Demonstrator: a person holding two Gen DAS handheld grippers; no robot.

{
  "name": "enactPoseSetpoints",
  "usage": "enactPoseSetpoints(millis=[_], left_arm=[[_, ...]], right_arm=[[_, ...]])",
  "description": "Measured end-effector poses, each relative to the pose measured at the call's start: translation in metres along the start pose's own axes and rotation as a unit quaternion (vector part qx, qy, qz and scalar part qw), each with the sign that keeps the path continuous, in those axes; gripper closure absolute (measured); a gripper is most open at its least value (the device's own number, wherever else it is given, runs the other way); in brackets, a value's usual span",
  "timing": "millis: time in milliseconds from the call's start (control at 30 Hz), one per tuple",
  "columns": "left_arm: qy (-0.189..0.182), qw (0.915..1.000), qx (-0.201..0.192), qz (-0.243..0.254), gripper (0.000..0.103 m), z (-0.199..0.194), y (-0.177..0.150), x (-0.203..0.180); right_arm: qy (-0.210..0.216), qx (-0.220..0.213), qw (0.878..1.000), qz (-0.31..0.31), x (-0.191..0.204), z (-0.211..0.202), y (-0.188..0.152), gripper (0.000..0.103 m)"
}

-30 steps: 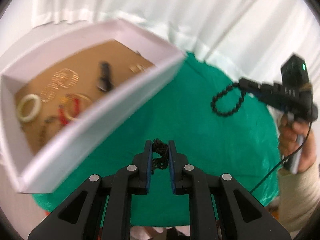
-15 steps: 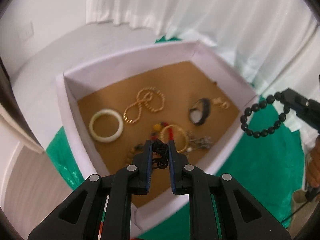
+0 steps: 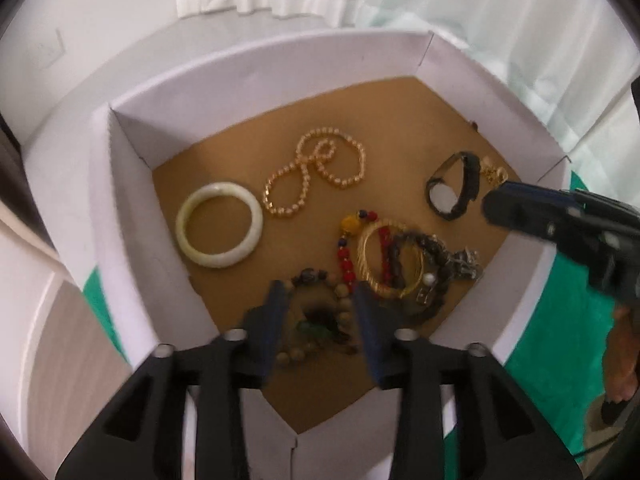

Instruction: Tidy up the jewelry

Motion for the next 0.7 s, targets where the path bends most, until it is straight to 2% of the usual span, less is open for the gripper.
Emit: enactPoseSetpoints(millis=[33,67,167,200,267,367,500,700], left_arm=[[0.008,0.9999,-0.009,-0.002,0.035,-0.006,0.001,0.001],[0.019,0.9996,-0.021,-0.004,0.029,-0.013,0.002,0.002],[0.070,0.9950,-0.071,-0.005,0.008,-0.040,0.007,0.002],[0.088,0.9920,-0.091,-0.006,0.000,-0.052,0.010,0.001],[0.114,0.9861,-0.121,-0.009,0.001,-0.070,0.014,-0.003],[0.120,0.9822,-0.143,-0.022,0.001,-0.087,0.016,-0.008],[0.120,0.9822,-0.140,-0.038,0.001,-0.093,0.013,-0.011],[0.149,0.9837,-0.097,-0.031,0.001,-0.086,0.009,-0.016]], right_arm=[[-0.007,-0.006,1.000,-0.007,0.003,-0.004,-0.001,0.054],[-0.014,-0.012,1.000,-0.013,0.005,-0.009,-0.001,0.049],[-0.054,-0.024,0.997,-0.038,0.011,-0.022,0.002,0.046],[-0.074,-0.028,0.996,-0.044,0.011,-0.027,0.002,0.039],[-0.097,-0.038,0.993,-0.046,0.009,-0.036,0.005,0.027],[-0.119,-0.054,0.991,-0.040,0.002,-0.048,0.008,0.023],[-0.127,-0.064,0.989,-0.036,-0.007,-0.056,0.007,0.020],[-0.128,-0.052,0.990,-0.034,-0.005,-0.054,0.001,0.020]])
Point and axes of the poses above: each gripper's, at about its wrist camera, not at the fingertips, and z roughly the way its jaws point, x to its left, y to its top, the point moved 5 cm from there along z, roughly the way its jaws point, and after that the axes turned 5 degrees about z, right-handed, at the moved point
